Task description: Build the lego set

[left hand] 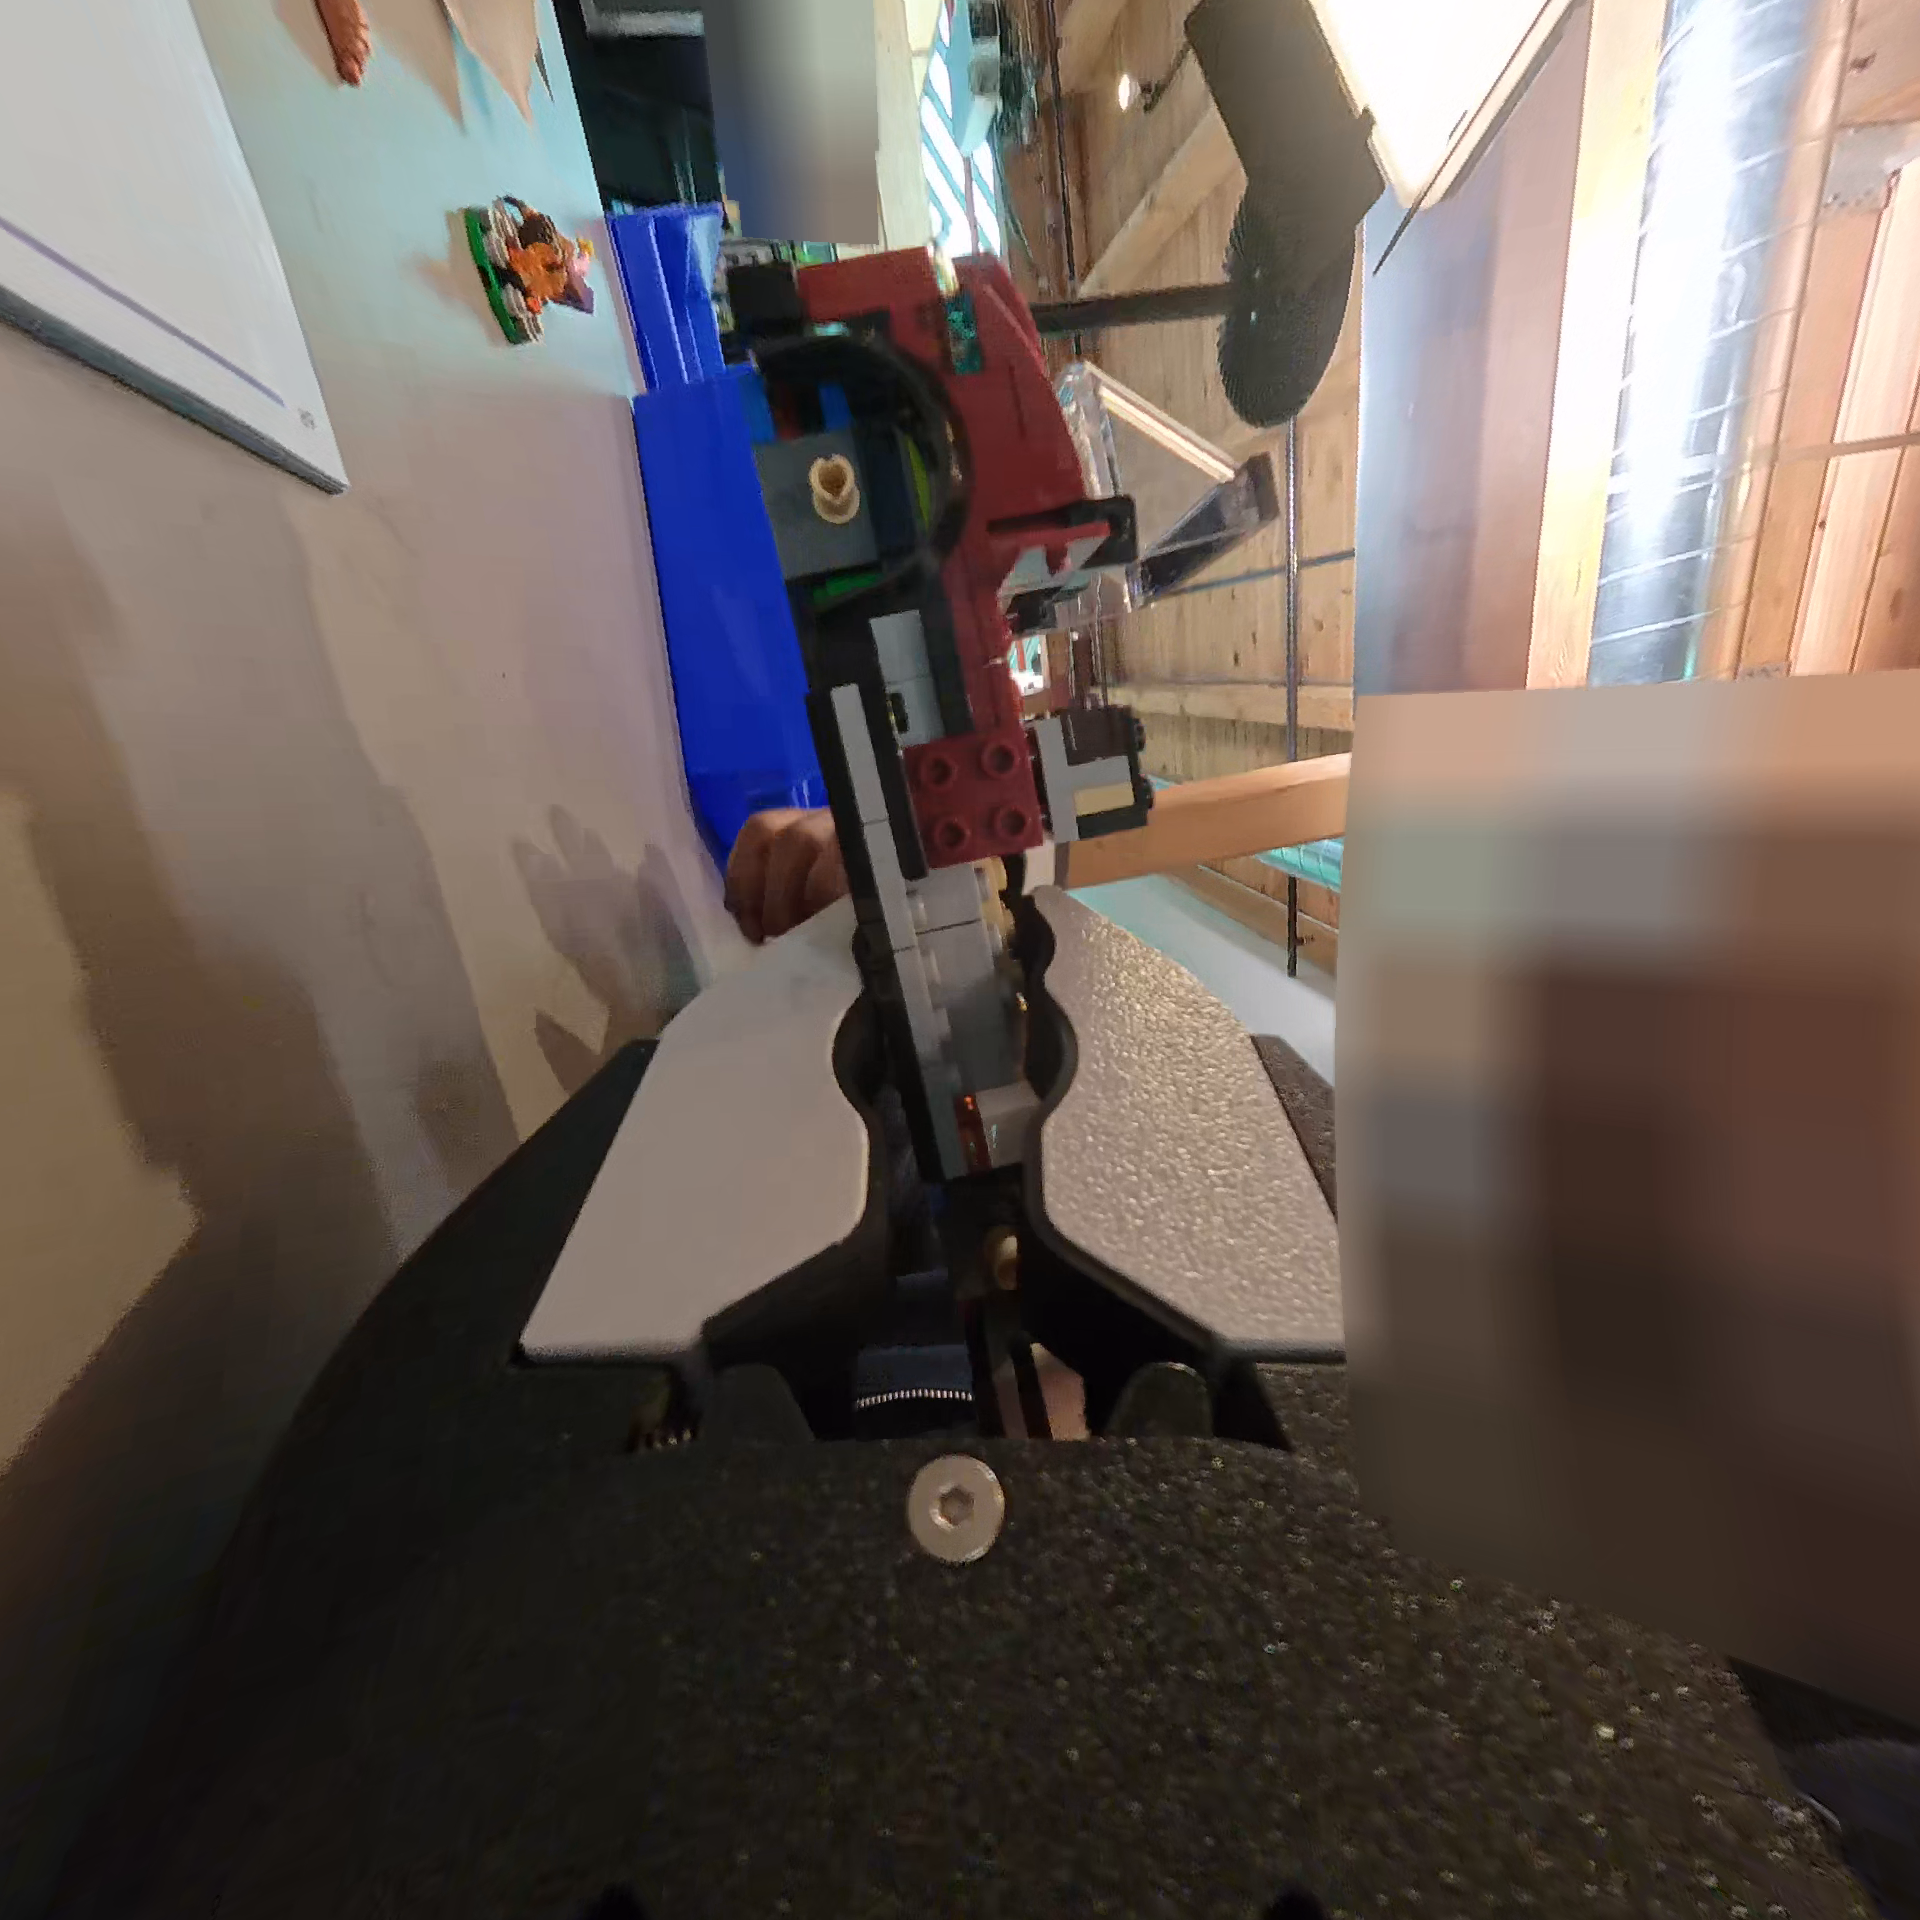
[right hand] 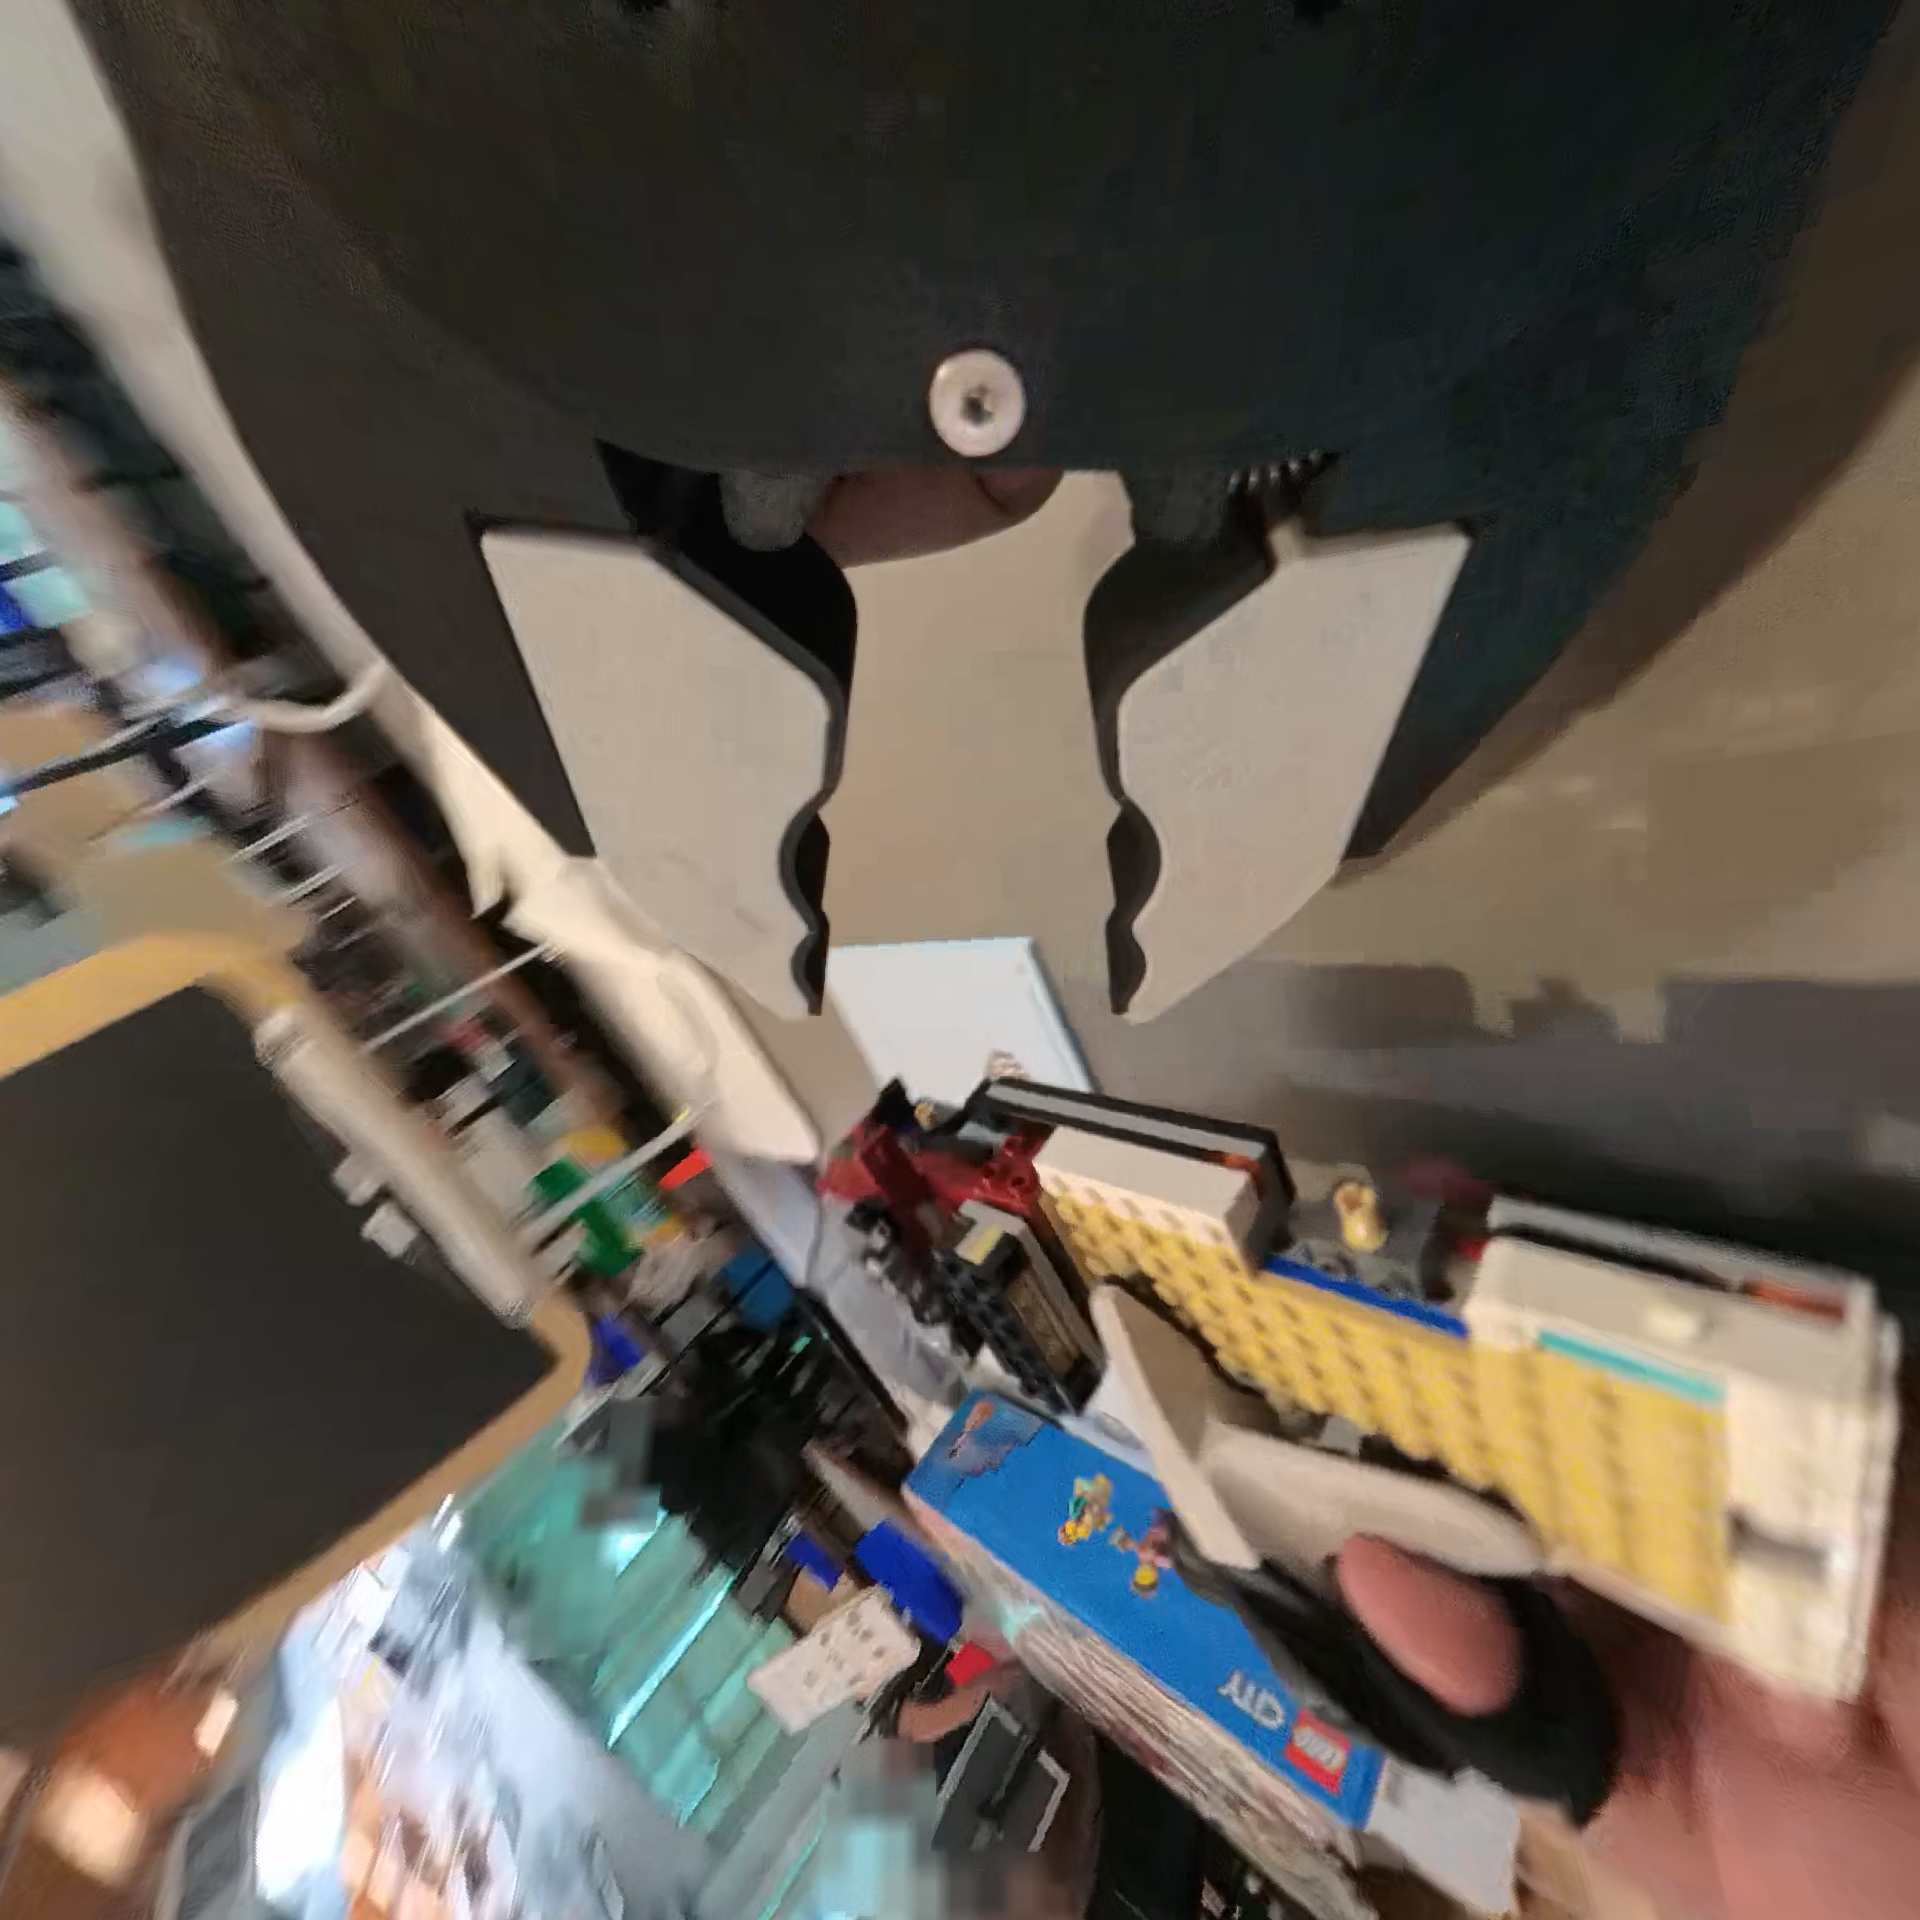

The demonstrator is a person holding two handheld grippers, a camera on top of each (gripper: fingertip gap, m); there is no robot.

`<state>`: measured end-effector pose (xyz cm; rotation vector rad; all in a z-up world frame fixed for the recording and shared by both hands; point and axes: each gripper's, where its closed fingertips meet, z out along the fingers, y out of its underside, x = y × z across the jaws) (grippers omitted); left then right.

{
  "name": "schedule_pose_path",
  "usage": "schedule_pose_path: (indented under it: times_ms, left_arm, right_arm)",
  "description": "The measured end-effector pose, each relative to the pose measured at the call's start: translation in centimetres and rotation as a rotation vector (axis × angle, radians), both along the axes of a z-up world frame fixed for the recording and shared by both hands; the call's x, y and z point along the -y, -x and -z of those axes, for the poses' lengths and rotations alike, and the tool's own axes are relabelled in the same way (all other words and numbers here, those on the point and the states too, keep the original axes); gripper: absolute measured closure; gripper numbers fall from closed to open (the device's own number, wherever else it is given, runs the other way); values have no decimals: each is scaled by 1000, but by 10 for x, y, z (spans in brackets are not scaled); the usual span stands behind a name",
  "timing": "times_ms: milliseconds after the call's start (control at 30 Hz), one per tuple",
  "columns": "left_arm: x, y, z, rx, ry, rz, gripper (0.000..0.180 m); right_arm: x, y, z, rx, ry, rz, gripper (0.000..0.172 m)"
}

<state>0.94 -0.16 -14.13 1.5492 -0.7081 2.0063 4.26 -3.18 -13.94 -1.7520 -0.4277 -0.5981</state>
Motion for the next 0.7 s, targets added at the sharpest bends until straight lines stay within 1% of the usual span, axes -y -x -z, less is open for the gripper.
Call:
schedule_pose_path:
  times_ms: [100,200,267,367,467,567,700]
  left_arm:
    - [4,1,-2,16,-8,-68,158]
    - [12,3,-3,38,-54,-109,158]
    - [17,3,-3,51,-77,-125,158]
    - [23,5,-2,64,-114,-139,158]
    - [28,7,0,79,-164,-144,158]
    - [34,11,1,98,-213,-143,158]
    - [38,16,1,115,-245,-144,158]
  right_arm:
    - [6,3,6,-436,42,-9,120]
    - [10,6,-4,-845,24,-44,120]
    - [10,6,-11,-1052,11,-57,120]
    - [6,12,-11,-1298,53,-79,118]
    - [-1,23,-2,-1488,133,-90,112]
    - [-5,28,5,-1588,171,-83,108]
    - [-6,34,0,-1679,167,-103,108]
